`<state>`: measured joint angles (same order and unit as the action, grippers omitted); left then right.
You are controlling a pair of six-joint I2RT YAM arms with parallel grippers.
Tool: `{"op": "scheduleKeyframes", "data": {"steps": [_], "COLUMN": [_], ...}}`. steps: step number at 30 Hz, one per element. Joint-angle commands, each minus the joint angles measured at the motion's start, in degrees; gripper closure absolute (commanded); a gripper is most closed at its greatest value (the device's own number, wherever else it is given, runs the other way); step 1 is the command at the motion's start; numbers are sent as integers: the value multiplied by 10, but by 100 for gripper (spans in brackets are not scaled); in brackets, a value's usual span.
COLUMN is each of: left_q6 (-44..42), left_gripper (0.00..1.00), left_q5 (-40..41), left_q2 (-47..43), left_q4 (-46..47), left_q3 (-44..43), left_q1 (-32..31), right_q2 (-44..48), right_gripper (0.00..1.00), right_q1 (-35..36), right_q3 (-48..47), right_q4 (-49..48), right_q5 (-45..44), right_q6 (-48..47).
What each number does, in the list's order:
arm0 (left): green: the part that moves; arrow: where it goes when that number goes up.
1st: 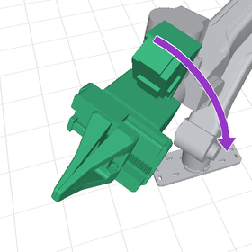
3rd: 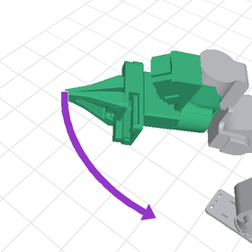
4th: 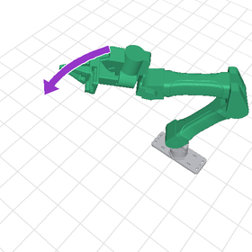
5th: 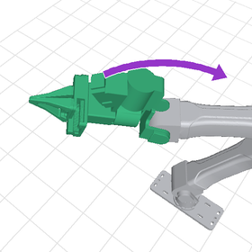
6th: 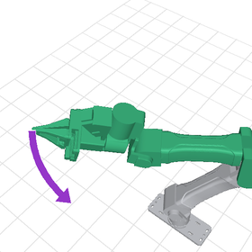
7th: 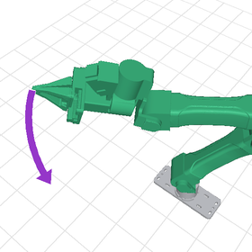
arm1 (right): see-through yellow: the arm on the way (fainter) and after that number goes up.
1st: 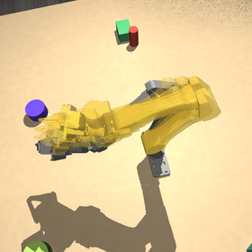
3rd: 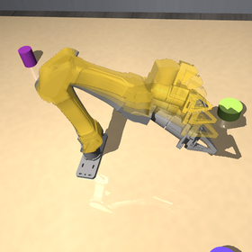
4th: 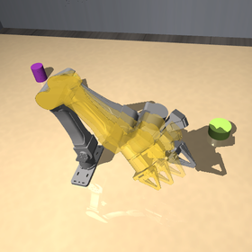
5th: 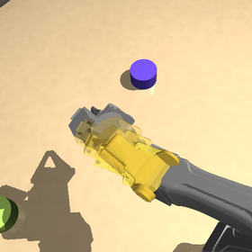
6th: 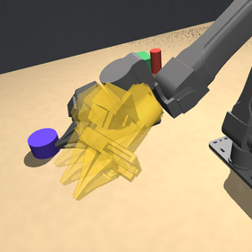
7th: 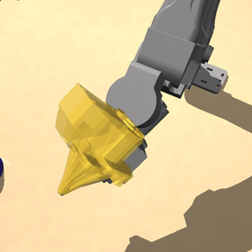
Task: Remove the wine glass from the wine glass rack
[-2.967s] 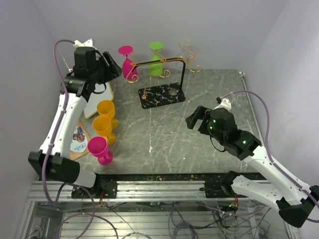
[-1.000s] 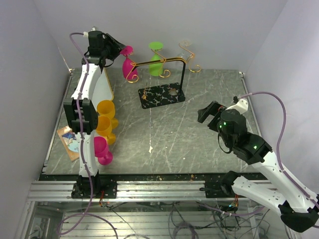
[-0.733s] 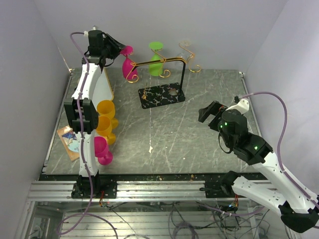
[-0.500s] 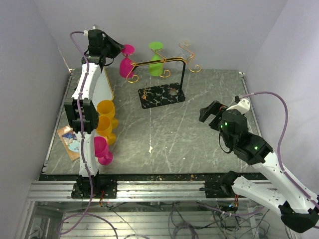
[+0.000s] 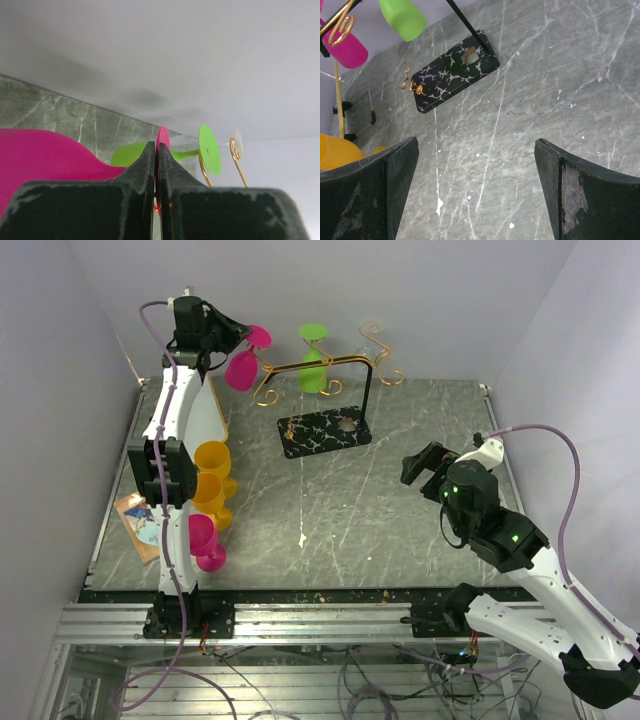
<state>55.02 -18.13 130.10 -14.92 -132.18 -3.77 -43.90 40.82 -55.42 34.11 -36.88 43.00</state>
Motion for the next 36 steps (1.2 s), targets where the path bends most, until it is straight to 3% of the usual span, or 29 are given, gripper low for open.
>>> {"op": "scheduleKeyframes", "data": {"steps": [1, 10, 17, 25, 36], "left_q6": [28, 29, 49, 78, 89], "left_gripper": [93, 93, 93, 93, 93], "left_q5": [-40, -32, -61, -92, -91], "left_q2": [-21, -76, -77, -117, -141], "left_q4": [41, 67, 84, 135, 162], "left_q3": [11, 79, 86, 163, 202], "left_q1": [11, 21, 27, 24, -9], "right_q2": [6, 3, 1, 1, 5], "right_gripper": [0, 0, 0, 0, 0], "right_q1": [-1, -2, -1, -2, -2], "right_q3": [-16, -16, -15, -16, -13], "right_q4": [-4, -7, -3, -7, -8], "right_q5": [-16, -11, -8, -7, -1], "right_q6": [1, 4, 6, 8, 11]}}
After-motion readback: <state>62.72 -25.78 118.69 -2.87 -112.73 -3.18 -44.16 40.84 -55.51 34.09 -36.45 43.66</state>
